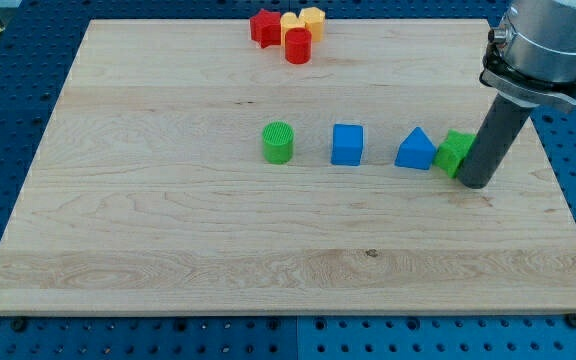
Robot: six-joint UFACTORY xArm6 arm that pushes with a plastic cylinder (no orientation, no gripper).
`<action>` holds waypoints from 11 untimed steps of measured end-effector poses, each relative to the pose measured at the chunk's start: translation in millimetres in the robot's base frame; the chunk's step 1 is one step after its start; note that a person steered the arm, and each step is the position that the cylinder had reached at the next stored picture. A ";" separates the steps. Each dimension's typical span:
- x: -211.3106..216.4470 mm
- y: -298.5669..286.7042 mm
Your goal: Slide the arm towards the top left side of the board
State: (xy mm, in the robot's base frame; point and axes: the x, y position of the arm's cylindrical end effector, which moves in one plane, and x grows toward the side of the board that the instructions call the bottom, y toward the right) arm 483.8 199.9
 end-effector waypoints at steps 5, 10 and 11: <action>99.1 -37.4; -122.2 -270.7; -119.8 -218.4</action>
